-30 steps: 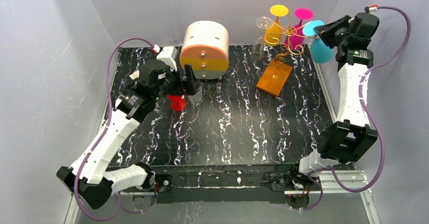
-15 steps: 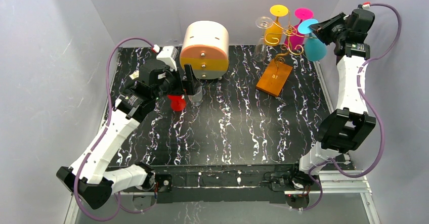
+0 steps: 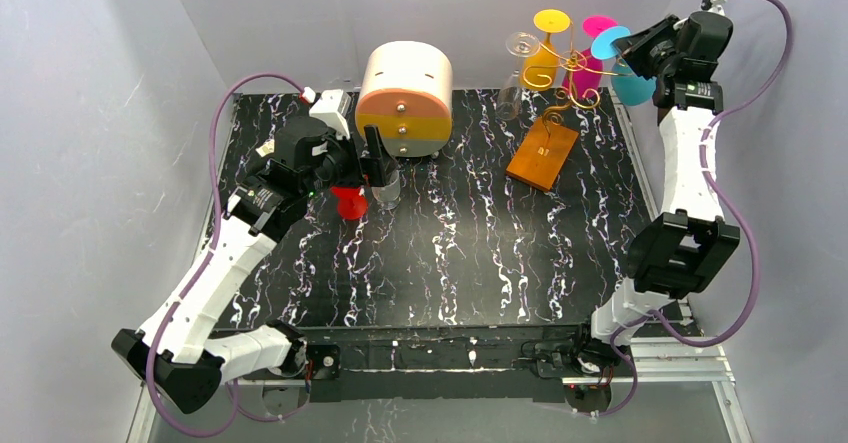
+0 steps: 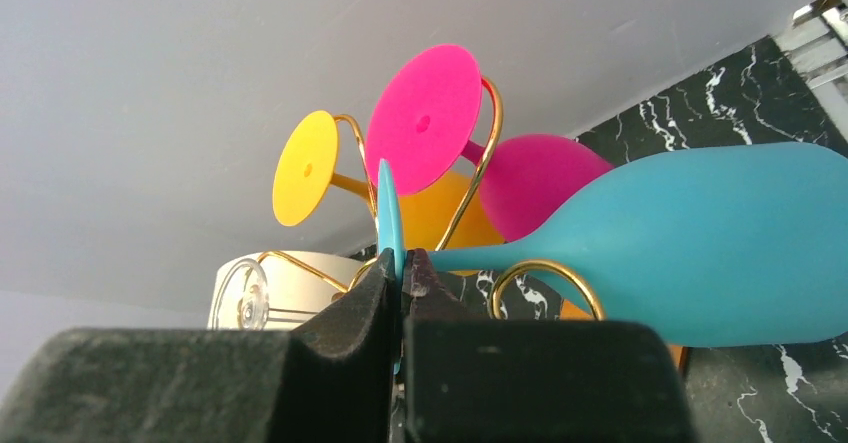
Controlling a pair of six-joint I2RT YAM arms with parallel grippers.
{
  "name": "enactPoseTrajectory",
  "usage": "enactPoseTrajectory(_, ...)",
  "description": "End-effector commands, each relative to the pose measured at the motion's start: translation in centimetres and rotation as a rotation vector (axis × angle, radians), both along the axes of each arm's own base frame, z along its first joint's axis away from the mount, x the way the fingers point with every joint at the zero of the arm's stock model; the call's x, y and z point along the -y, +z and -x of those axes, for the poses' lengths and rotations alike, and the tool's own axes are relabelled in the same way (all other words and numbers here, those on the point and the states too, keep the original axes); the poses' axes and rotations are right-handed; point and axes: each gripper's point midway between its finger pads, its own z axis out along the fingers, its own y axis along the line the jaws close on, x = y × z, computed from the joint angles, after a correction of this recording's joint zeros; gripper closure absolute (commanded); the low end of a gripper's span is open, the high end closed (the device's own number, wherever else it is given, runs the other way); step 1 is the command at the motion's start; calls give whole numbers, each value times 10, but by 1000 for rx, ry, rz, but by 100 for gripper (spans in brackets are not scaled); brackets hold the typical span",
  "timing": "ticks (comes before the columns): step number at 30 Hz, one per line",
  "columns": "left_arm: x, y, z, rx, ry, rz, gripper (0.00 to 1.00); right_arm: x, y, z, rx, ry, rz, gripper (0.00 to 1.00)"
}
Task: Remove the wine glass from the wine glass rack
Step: Pick up the wine glass from the wine rack.
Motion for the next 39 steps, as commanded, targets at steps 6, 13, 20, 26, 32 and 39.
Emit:
enactPoseTrajectory(6,1,11,-2,26,-5,21,2,5,57,3,202,-88,172,99)
enactPoseTrajectory(13,0,18,0,42,-5,31,2,7,63,10,219,-126,243,99)
enactPoseTrajectory(20,-1,21,1,51,-5,34,2,2,76,25,240,-121,215,99)
enactPoseTrajectory(26,-2,21,2,49,-6,30,2,-5,82,45,254,-108,173,99)
enactPoseTrajectory(32,2,22,6,48,-33,41,2,-17,83,62,257,-57,158,99)
enactPoseTrajectory(39,0,26,9,55,-38,45,2,-32,83,85,256,23,190,99)
